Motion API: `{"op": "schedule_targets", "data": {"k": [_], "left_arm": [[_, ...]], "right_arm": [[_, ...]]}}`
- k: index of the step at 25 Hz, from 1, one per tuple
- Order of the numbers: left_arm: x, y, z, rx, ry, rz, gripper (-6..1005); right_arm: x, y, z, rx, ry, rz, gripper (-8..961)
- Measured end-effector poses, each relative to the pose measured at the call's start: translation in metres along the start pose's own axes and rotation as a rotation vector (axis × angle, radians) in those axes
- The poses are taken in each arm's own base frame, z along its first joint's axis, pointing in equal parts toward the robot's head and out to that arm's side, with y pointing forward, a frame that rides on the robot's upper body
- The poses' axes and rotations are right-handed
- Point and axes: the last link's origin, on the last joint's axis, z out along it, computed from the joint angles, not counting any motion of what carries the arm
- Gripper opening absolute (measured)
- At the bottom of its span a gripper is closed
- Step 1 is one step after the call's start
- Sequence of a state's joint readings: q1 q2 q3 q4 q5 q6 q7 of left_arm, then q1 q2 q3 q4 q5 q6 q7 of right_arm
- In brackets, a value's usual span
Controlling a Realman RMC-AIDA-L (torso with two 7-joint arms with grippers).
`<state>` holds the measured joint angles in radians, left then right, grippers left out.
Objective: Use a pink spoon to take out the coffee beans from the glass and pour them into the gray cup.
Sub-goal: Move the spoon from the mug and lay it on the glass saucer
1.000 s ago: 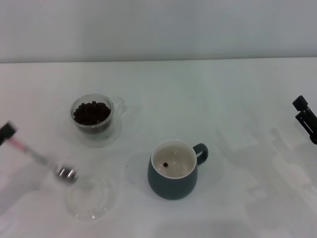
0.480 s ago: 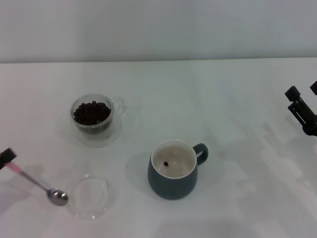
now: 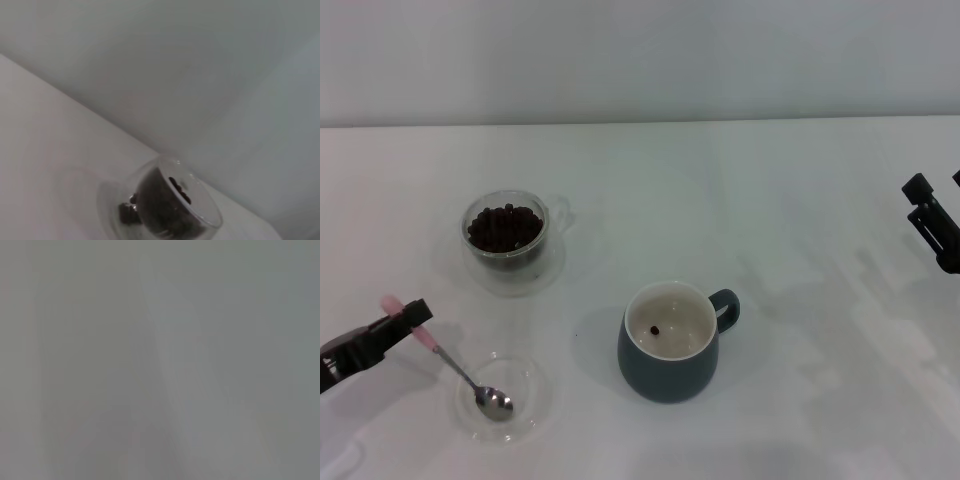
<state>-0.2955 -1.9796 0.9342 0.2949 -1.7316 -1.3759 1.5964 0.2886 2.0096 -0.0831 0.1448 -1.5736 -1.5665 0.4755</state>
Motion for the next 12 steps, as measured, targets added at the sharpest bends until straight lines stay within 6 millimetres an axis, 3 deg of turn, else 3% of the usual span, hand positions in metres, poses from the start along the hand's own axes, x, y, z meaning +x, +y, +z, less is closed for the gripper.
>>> {"op": "schedule_targets", "data": {"k": [12], "left_arm": [[-0.001,0.002,0.019,0.007,-0.05,0.016,144]], "right_arm": [[0.0,-0.001,0.004,0.005,-0.001,-0.001,792]]}}
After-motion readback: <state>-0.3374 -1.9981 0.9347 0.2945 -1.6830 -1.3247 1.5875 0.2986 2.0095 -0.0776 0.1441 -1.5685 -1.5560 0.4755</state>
